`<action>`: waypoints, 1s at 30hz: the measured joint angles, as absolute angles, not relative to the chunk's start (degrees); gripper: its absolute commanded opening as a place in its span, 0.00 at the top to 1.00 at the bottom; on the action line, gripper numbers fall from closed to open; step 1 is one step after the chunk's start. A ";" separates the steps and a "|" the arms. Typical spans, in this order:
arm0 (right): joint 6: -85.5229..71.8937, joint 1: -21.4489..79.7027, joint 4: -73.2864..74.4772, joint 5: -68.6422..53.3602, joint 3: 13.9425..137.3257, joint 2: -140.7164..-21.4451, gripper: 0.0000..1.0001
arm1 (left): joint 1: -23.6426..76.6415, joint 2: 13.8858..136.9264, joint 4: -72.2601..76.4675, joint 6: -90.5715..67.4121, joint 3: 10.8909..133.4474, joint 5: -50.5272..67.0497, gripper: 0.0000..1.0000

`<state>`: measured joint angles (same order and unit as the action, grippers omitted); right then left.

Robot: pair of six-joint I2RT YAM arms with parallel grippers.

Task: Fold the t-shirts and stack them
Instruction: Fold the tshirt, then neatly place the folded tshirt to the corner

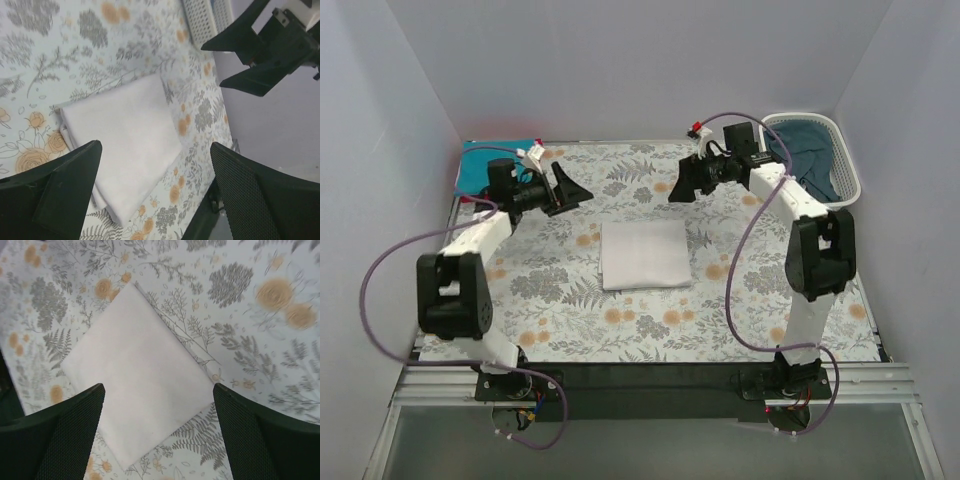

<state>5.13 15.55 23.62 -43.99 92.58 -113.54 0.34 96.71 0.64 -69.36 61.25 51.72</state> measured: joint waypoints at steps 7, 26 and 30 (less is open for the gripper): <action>20.25 37.34 22.06 -22.85 89.14 -94.63 0.27 | -6.96 74.43 -7.73 -66.28 59.46 44.58 0.09; 25.23 63.68 23.88 1.80 83.74 -111.07 0.45 | -15.64 79.09 -27.35 -66.30 53.34 36.62 0.11; 24.77 64.55 23.88 2.20 83.64 -111.07 0.45 | -15.64 79.05 -26.28 -68.42 51.51 36.18 0.11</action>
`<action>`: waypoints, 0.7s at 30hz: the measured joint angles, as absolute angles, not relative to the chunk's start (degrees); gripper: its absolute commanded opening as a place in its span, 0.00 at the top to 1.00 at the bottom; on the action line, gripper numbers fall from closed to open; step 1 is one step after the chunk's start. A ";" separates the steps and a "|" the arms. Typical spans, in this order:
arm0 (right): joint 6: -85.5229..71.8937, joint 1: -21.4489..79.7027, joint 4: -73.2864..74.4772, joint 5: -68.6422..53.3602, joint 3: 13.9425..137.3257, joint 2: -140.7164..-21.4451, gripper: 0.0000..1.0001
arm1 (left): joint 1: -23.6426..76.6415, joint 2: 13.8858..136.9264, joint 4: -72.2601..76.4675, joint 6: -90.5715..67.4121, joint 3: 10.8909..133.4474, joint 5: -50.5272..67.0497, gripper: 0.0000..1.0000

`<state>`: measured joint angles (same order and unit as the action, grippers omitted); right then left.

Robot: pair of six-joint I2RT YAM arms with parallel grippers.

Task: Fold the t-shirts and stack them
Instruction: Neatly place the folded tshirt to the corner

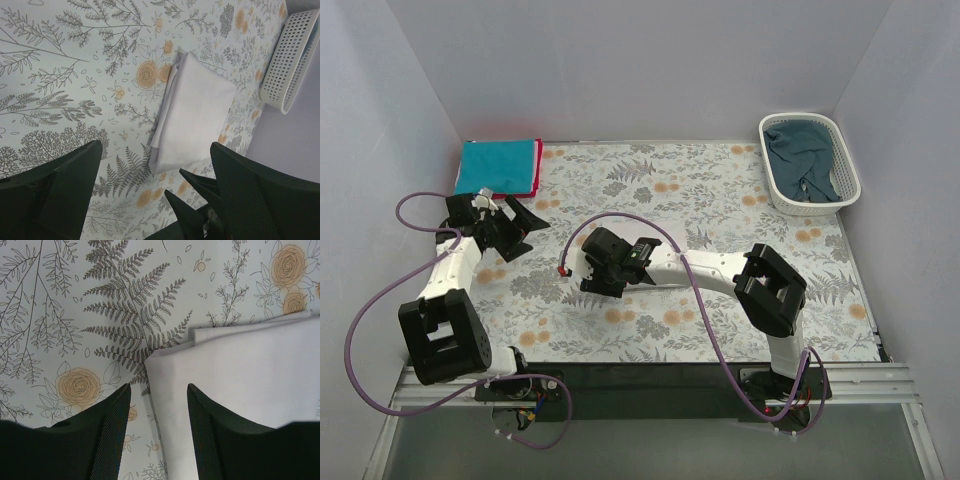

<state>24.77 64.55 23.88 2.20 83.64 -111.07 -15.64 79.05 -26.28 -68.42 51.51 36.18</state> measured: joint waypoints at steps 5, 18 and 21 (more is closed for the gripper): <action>24.67 64.64 23.49 2.81 83.44 -111.66 0.45 | -15.64 79.05 -25.17 -70.72 48.82 36.18 0.10; 25.67 64.62 19.70 4.19 80.60 -115.68 0.97 | -15.62 77.17 -19.62 -74.30 39.20 36.62 0.08; 25.54 64.58 19.49 4.36 80.53 -115.55 0.99 | -14.52 77.14 -18.24 -76.14 36.18 36.75 0.08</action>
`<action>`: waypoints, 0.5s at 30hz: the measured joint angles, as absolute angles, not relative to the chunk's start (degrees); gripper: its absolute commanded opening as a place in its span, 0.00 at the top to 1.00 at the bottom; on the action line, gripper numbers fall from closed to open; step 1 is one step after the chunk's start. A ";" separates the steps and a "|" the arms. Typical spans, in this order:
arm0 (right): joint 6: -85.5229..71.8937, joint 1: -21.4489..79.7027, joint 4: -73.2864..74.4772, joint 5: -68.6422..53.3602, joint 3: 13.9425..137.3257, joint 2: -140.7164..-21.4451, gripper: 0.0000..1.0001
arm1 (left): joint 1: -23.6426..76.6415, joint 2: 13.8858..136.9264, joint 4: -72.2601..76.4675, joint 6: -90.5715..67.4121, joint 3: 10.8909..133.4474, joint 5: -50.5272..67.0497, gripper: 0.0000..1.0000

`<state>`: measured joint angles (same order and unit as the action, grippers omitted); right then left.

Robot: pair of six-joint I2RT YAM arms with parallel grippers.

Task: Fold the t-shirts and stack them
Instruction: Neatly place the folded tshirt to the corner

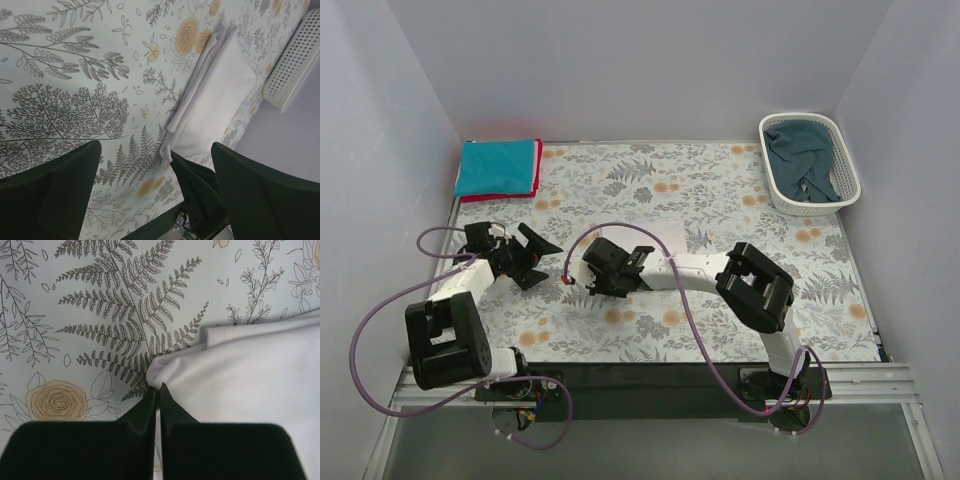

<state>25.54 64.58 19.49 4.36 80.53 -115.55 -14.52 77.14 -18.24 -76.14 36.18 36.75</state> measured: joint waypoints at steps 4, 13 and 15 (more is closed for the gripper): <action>25.43 63.68 19.53 3.42 80.51 -115.15 0.99 | -10.39 78.30 -14.59 -79.00 35.70 36.56 0.06; 23.14 59.59 19.49 -1.37 80.93 -111.83 0.99 | -0.12 86.96 -1.78 -89.58 34.30 34.65 0.04; 22.52 59.27 19.51 -1.98 81.01 -111.35 0.99 | 1.37 87.70 1.13 -91.68 34.22 34.30 0.04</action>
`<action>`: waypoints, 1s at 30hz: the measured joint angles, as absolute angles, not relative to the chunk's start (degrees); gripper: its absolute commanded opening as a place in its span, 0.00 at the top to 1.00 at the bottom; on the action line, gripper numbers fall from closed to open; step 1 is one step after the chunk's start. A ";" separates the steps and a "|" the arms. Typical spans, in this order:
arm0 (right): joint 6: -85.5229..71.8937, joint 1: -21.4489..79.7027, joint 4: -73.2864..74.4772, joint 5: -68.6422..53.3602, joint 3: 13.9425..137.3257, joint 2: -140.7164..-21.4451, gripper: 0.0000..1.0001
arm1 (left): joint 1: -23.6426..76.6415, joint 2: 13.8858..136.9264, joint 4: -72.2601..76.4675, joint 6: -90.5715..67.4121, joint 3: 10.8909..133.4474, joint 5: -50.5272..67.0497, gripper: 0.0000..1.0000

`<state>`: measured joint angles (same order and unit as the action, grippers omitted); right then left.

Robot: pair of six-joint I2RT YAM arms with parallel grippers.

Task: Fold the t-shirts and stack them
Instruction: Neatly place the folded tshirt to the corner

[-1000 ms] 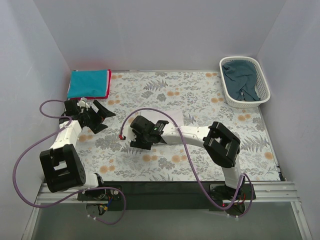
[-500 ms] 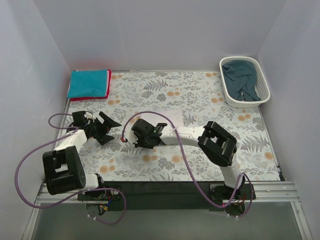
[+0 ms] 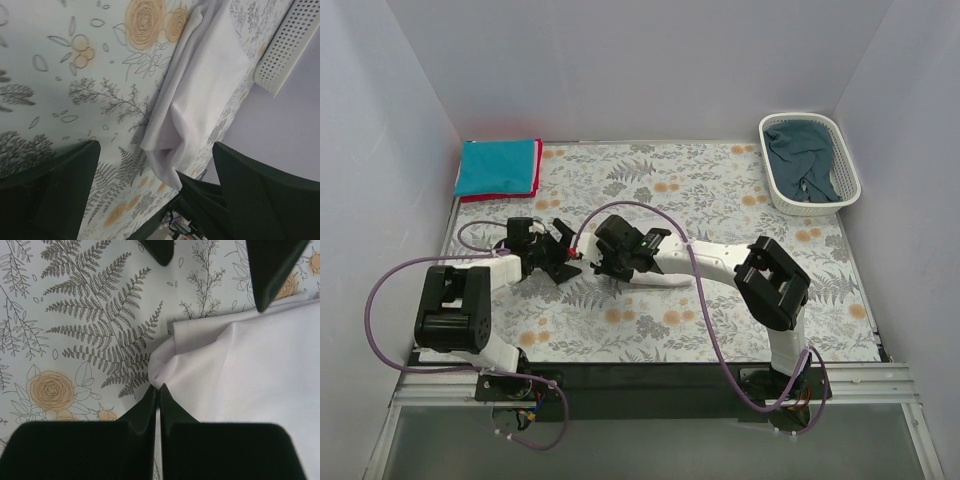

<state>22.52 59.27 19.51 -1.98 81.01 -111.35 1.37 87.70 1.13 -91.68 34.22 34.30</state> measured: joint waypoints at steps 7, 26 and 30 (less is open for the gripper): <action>21.98 59.27 19.79 -3.22 82.85 -111.24 0.99 | 8.19 90.87 9.85 -96.29 34.28 32.10 0.04; 20.25 59.09 20.03 -3.20 85.25 -111.24 0.99 | 12.19 99.59 9.41 -102.02 42.06 28.10 0.42; 19.46 59.07 20.03 -3.18 86.11 -111.24 0.99 | 13.04 100.12 8.43 -102.13 43.16 26.70 0.43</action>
<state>19.46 59.07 20.03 -3.18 86.11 -111.24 13.04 100.12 8.43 -102.13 43.16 26.70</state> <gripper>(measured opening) 0.027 0.577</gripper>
